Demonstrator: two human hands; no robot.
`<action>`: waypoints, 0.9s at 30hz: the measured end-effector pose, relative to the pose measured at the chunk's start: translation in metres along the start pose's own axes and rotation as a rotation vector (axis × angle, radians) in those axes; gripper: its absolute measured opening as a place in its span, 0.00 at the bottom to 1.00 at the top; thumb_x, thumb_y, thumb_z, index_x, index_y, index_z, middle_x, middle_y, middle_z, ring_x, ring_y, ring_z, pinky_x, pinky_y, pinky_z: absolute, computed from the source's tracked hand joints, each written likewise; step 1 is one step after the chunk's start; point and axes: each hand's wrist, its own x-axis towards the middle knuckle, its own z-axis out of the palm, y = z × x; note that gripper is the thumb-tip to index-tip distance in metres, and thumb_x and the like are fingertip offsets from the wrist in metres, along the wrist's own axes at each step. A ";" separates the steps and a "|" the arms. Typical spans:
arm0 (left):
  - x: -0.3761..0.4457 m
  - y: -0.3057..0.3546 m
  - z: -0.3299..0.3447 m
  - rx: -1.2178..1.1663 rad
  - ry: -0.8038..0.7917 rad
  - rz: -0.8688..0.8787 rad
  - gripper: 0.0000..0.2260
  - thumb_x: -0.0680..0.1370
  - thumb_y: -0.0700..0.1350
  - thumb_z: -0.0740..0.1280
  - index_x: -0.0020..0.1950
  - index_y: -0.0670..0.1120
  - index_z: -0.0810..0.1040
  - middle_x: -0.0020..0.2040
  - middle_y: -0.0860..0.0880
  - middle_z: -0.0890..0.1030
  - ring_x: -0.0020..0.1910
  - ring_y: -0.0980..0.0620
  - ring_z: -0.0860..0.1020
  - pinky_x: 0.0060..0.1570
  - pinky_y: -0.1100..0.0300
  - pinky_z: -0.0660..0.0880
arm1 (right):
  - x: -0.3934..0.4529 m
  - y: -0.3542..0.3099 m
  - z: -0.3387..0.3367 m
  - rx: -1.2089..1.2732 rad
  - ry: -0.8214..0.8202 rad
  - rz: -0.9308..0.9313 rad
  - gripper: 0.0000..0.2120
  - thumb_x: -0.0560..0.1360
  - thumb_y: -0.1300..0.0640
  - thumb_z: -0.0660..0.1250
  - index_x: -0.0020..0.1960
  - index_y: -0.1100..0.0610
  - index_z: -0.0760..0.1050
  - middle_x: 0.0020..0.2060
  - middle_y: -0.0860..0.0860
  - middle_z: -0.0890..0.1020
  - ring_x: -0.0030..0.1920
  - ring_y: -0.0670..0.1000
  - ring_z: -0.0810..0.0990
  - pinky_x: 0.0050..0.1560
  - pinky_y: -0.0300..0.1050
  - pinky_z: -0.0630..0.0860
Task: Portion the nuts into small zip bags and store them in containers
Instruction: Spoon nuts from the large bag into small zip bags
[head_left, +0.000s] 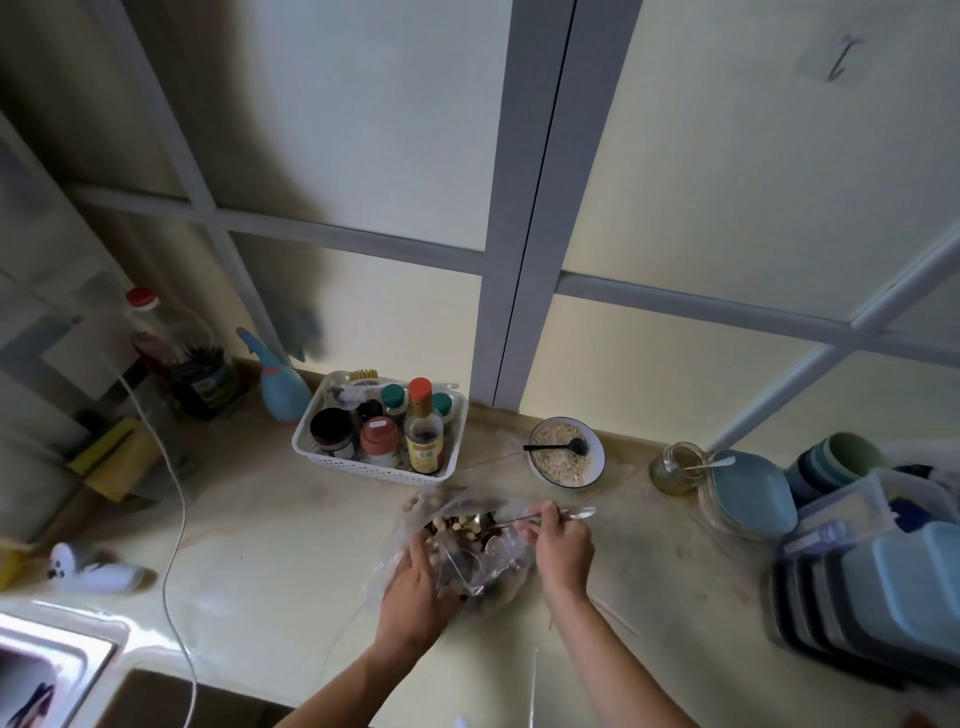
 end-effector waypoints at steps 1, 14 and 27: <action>0.002 0.001 0.002 -0.001 -0.005 -0.017 0.39 0.70 0.54 0.72 0.74 0.44 0.57 0.64 0.43 0.75 0.58 0.40 0.78 0.49 0.53 0.76 | 0.000 -0.004 -0.006 -0.006 0.003 -0.010 0.16 0.84 0.58 0.61 0.45 0.62 0.83 0.32 0.54 0.86 0.36 0.52 0.87 0.32 0.35 0.78; 0.009 0.024 0.008 -0.124 0.050 0.039 0.37 0.69 0.46 0.76 0.71 0.46 0.58 0.66 0.44 0.74 0.58 0.41 0.79 0.49 0.54 0.77 | -0.034 -0.038 -0.033 -0.292 -0.299 -0.328 0.13 0.83 0.56 0.62 0.45 0.55 0.83 0.31 0.50 0.86 0.34 0.44 0.85 0.39 0.38 0.80; -0.014 0.019 0.003 -0.177 0.216 0.163 0.37 0.70 0.56 0.72 0.73 0.47 0.59 0.62 0.52 0.69 0.59 0.49 0.75 0.57 0.51 0.76 | -0.046 -0.041 -0.046 -0.325 -0.809 -0.678 0.09 0.72 0.63 0.67 0.41 0.55 0.85 0.46 0.46 0.84 0.53 0.50 0.83 0.56 0.44 0.78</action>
